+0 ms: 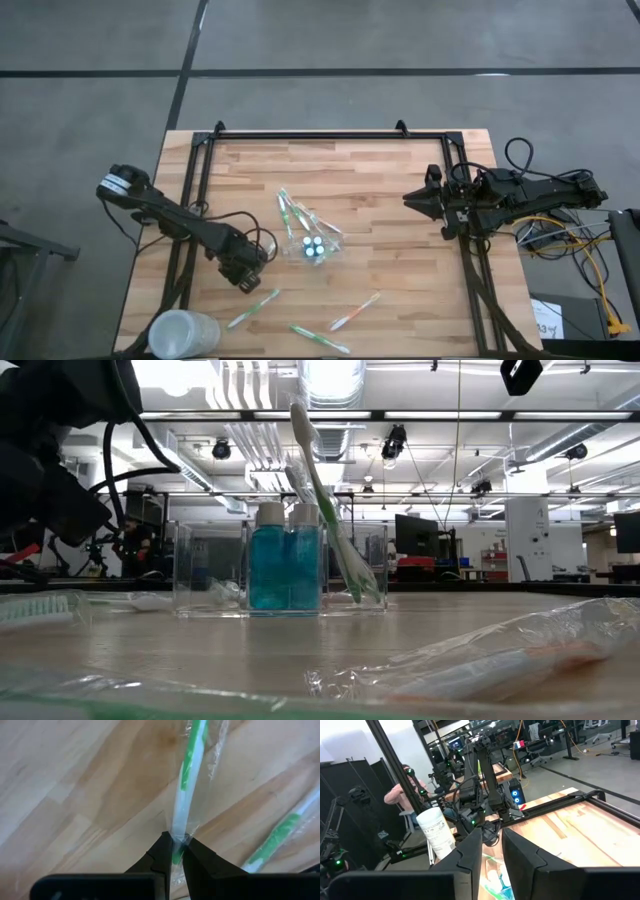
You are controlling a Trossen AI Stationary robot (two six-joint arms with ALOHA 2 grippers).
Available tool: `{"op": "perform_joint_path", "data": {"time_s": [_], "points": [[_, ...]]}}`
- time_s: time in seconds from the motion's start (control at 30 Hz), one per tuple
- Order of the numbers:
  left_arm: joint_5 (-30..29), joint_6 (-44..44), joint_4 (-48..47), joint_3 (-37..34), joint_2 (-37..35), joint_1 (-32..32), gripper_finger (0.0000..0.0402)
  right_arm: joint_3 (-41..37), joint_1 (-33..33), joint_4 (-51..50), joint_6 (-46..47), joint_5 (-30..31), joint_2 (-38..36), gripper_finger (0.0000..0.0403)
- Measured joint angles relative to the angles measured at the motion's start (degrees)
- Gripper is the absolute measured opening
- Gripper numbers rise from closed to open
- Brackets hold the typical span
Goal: Pick & Place toothbrushing station
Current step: Move the green toothbrush on the table
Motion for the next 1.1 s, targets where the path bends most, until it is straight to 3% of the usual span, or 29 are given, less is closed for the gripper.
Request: {"op": "perform_joint_path", "data": {"time_s": [0.43,1.0,1.1], "points": [[2.3,11.1,1.1,0.6,0.0,0.0,0.0037,0.0,0.0,0.0,0.0,0.0,0.0,0.0076],[2.4,17.6,1.0,0.3,0.0,-0.1,0.0037,0.0,0.0,0.0,0.0,0.0,0.0,0.008],[4.9,20.5,1.0,0.3,0.0,-0.1,0.0037,0.0,0.0,0.0,0.0,0.0,0.0,0.0078]]}}
